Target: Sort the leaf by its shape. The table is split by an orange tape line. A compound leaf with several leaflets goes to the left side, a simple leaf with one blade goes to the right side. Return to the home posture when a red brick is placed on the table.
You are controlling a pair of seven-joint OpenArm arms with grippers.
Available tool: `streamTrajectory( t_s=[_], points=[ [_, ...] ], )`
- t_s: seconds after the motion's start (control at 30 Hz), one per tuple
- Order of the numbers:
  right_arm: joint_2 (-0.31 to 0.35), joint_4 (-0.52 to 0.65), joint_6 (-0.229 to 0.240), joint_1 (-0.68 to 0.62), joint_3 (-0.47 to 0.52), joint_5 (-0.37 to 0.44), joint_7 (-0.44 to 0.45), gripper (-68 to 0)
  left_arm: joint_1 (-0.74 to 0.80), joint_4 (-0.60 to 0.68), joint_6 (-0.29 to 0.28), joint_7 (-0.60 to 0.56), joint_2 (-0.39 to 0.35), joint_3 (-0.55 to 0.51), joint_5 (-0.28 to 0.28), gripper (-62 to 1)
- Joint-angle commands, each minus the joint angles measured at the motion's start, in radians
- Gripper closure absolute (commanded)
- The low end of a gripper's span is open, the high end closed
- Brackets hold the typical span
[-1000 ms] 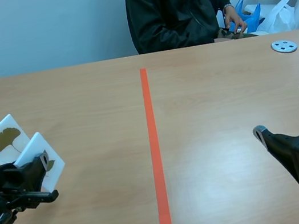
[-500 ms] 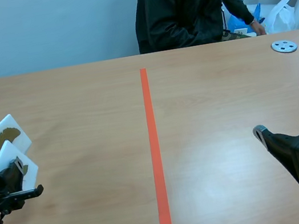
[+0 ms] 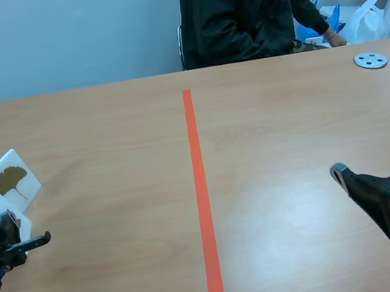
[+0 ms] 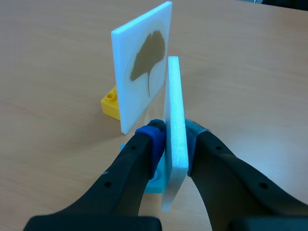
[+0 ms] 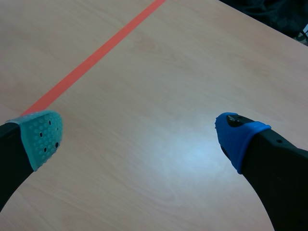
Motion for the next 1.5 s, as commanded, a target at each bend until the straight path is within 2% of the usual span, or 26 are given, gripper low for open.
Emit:
streamTrajectory(
  t_s=[0.0,0.43,0.6,0.8,1.03,1.17,1.4,1.47],
  points=[
    [0.008,0.005,0.0,0.011,0.01,0.008,0.011,-67.9,-0.02,0.012,0.002,-0.021,-0.006,-0.004,-0.002,-7.4],
    [0.008,0.005,0.0,0.011,0.01,0.008,0.01,-67.9,-0.071,-0.069,0.006,-0.042,-0.006,-0.004,-0.002,-7.4],
    [0.008,0.005,0.0,0.011,0.01,0.008,0.007,-67.9,-0.069,-0.075,0.036,-0.043,-0.006,-0.004,-0.002,-8.5],
    [0.004,0.005,0.0,0.011,0.01,0.008,0.007,-67.9,-0.068,-0.074,0.035,-0.043,-0.006,-0.004,-0.002,-18.4],
    [-0.008,0.005,0.0,0.011,0.01,0.008,0.005,-67.9,-0.054,-0.037,0.034,-0.043,-0.01,-0.004,-0.002,-36.5],
    [-0.008,0.005,0.0,0.011,0.01,0.008,0.003,-67.9,-0.007,0.072,0.032,-0.042,-0.018,-0.004,-0.002,-43.4],
    [-0.008,0.005,0.0,0.011,0.01,0.008,0.003,-67.9,0.122,0.33,0.03,-0.039,-0.048,-0.004,-0.003,-50.5],
    [-0.008,0.005,0.0,0.011,0.01,0.008,0.003,-67.9,0.17,0.42,0.002,-0.034,-0.056,-0.004,-0.004,-53.5]
  ],
)
